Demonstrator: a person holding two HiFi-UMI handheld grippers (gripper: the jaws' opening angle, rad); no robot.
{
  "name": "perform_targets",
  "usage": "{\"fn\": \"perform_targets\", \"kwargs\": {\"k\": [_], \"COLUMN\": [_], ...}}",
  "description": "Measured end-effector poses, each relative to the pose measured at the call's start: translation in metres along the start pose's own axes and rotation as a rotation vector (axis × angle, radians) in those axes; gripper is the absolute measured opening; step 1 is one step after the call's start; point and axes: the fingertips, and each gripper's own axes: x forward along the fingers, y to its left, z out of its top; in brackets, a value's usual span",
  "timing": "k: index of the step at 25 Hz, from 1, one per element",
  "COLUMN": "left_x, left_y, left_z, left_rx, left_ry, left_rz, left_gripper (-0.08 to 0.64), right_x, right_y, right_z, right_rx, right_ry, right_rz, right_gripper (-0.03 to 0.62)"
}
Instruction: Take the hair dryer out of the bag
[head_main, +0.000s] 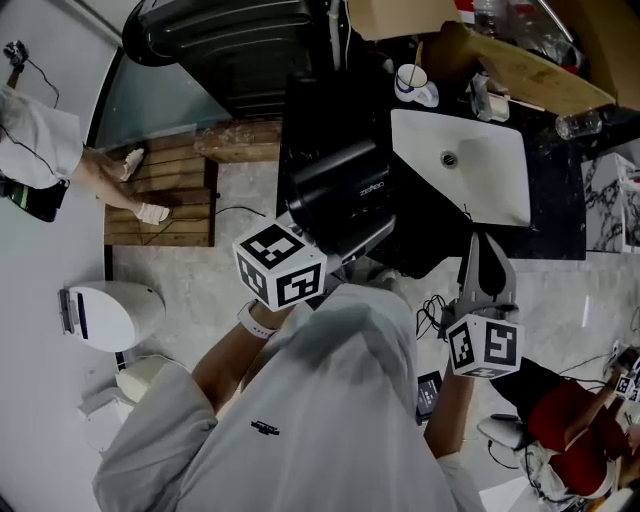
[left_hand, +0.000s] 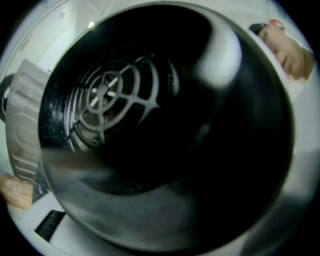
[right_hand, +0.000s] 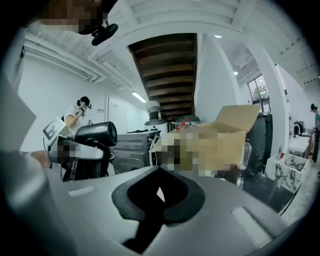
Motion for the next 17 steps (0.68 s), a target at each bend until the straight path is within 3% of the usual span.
{"fn": "perform_targets", "kwargs": {"k": [4,11,17], "left_x": [-0.013,-0.025,-0.027], "left_y": [0.002,0.005,0.010], "left_z": [-0.007,-0.013,-0.008], "left_rx": [0.090,0.127,0.122], "left_ry": [0.009,0.016,-0.005], "left_rz": [0.058,0.081,0.101], "left_gripper": [0.249,0.249,0.249], "right_x": [0.005,0.007,0.022], "right_y": [0.003,0.003,0.016], "right_z": [0.002,-0.008,-0.011], "right_rx": [-0.037,-0.007,-0.111], "right_ry": [-0.033,-0.038,0.001], "right_rz": [0.030,0.039,0.179], "right_gripper": [0.012,0.012,0.012]}}
